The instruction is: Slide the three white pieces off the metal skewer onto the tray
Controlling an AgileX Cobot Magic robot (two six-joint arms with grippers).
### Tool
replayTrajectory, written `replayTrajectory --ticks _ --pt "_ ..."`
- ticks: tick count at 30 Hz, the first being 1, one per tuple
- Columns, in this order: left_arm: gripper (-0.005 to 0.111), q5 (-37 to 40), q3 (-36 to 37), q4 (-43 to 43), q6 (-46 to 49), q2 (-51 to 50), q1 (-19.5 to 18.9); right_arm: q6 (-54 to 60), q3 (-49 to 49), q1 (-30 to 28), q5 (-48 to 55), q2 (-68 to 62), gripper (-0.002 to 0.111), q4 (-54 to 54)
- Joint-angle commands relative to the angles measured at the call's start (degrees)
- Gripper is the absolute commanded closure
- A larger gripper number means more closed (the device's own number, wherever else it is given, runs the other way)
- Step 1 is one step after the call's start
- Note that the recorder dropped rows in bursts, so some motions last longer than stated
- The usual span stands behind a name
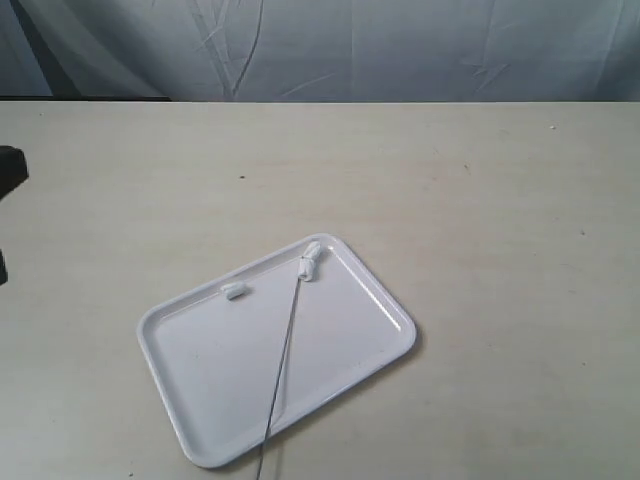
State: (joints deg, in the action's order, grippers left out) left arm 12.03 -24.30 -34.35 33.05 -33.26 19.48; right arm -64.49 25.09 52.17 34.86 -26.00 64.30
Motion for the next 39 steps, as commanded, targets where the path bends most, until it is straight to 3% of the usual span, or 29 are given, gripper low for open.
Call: replayTrajectory --ticks 1,4,5,7,8,15,20,22,23,25,33,36,39 --pt "0.107 4.6 0.0 19.3 -16.8 4.8 0.0 -0.5 -0.3 -0.2 5.6 1.7 0.109 0.8" --pt "0.107 11.5 0.0 34.4 -38.4 8.1 0.0 -0.6 -0.3 -0.2 10.0 1.7 0.109 -2.5" --pt "0.107 15.9 0.0 45.4 -50.5 10.4 0.0 -0.6 -0.3 -0.2 11.0 1.7 0.109 -4.5" --pt "0.107 21.1 0.0 55.0 -61.4 13.1 -0.1 -0.6 -0.3 -0.2 10.7 1.7 0.109 -6.2" --pt "0.107 21.9 0.0 55.6 -62.6 13.7 -0.4 -0.6 -0.3 -0.2 10.7 1.7 0.109 -6.2" --pt "0.107 25.2 0.0 54.4 -62.8 15.9 -1.4 -0.6 -0.3 -0.2 10.8 1.7 0.109 -6.4" --pt "0.107 25.2 0.0 54.5 -62.8 22.3 -13.1 -0.6 -0.3 -0.3 11.1 2.6 0.109 -6.4" --pt "0.107 25.2 0.0 56.2 -62.8 28.8 -18.2 0.3 -0.3 -3.6 11.4 4.7 0.109 -9.9" --pt "0.107 25.2 0.0 57.1 -62.8 31.8 -20.1 6.9 -0.3 -5.7 9.6 6.1 0.109 -16.1" --pt "0.107 25.2 0.0 59.4 -62.8 33.3 -21.9 12.9 -0.3 -9.3 9.8 7.3 0.109 -22.1" --pt "0.107 22.6 0.2 63.8 -62.8 33.3 -22.9 39.9 -0.5 -26.4 6.8 11.7 0.109 -38.4" --pt "0.107 15.8 2.0 61.6 -62.8 33.3 -22.9 45.5 -2.5 -32.2 -0.1 14.4 0.109 -41.1" --pt "0.107 14.3 4.4 59.8 -62.8 33.3 -22.9 47.9 -6.3 -36.4 -7.7 17.4 0.109 -41.8"
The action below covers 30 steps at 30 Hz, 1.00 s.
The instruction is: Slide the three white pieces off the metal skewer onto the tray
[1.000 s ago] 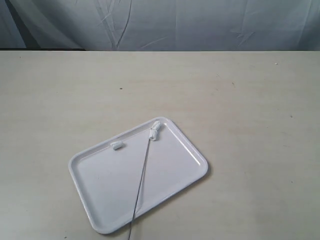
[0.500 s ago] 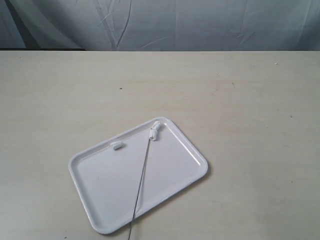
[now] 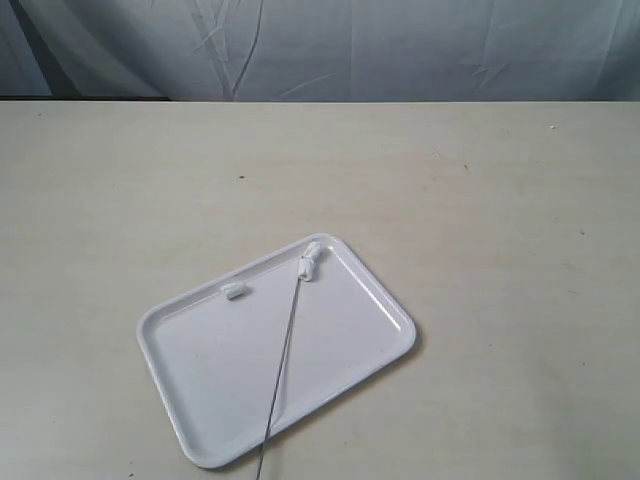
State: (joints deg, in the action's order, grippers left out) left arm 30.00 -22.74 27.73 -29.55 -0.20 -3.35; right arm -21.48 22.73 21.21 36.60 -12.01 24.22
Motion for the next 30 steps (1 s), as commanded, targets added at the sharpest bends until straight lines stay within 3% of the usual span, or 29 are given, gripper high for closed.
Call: replayTrajectory --ticks 1,7,15,27,30 --pt "0.107 -3.8 4.0 -2.7 -0.2 0.2 0.0 5.5 -5.0 -6.7 -10.6 4.5 0.109 -2.9" --pt "0.107 -12.8 12.6 -6.2 -0.2 0.2 0.0 20.9 -12.7 -14.6 -11.4 10.4 0.109 -17.7" --pt "0.107 -19.2 22.4 -7.2 -0.2 0.2 0.0 25.9 -19.7 -22.0 -13.7 12.0 0.109 -26.5" --pt "0.107 -16.3 22.7 -9.7 0.4 0.2 0.0 27.5 -22.7 -22.4 -16.1 12.0 0.109 -28.7" --pt "0.107 -16.3 22.7 -15.6 8.0 0.2 0.0 27.5 -22.7 -22.4 -16.1 12.0 0.109 -29.0"
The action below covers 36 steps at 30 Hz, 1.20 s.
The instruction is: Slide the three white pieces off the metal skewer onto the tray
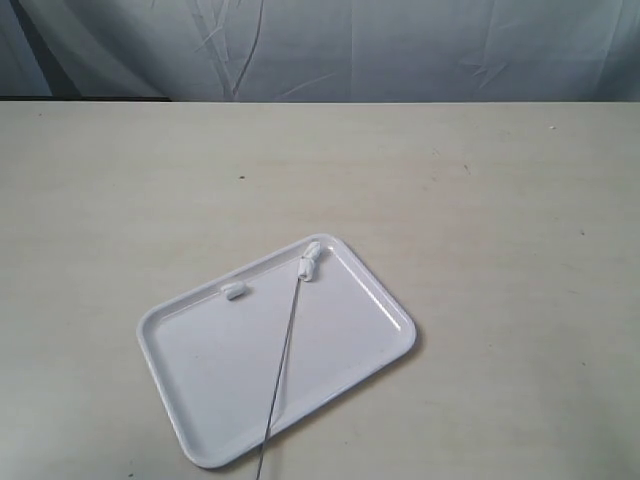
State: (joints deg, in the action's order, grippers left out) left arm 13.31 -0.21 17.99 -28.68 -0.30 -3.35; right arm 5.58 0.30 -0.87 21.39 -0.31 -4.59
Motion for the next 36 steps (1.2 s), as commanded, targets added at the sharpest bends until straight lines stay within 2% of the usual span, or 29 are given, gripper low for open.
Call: replayTrajectory --ticks 1,4,6,27,36 --pt "0.107 0.3 0.2 -9.3 12.6 0.3 0.0 0.4 -0.3 -0.3 -0.8 0.3 0.109 -0.2" --pt "0.107 0.3 0.2 -17.4 22.4 0.3 0.0 -0.7 -0.3 -0.3 -0.8 0.3 0.109 -0.2" --pt "0.107 0.3 0.2 -19.0 25.2 0.3 0.0 -1.5 -0.3 -0.3 -0.7 0.3 0.109 0.1" --pt "0.107 0.3 0.2 -18.6 27.8 0.3 0.0 -2.7 -0.3 -0.3 -0.6 0.3 0.109 -1.8" --pt "0.107 0.2 0.2 -18.7 27.2 0.3 -3.5 -2.7 -0.3 -0.3 -0.6 0.3 0.109 -2.5"
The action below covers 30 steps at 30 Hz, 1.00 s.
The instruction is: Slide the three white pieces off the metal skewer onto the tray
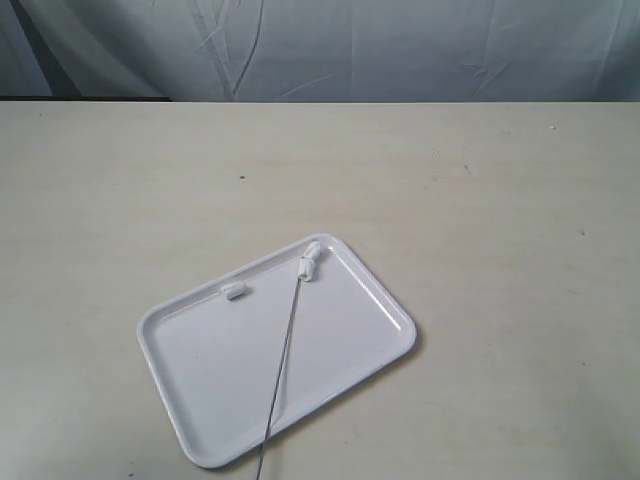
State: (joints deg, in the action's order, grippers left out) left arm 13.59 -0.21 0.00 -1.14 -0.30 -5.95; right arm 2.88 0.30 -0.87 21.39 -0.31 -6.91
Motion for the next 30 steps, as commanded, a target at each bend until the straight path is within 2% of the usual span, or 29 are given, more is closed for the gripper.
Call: replayTrajectory --ticks 1,30 --pt "0.107 -0.1 0.2 -0.7 -0.3 0.3 -0.7 0.0 -0.3 -0.3 -0.6 0.3 0.109 -0.2" --pt "0.107 0.3 0.2 -0.5 -0.2 0.3 -0.7 0.0 -0.3 -0.3 -0.7 0.3 0.109 -1.6"
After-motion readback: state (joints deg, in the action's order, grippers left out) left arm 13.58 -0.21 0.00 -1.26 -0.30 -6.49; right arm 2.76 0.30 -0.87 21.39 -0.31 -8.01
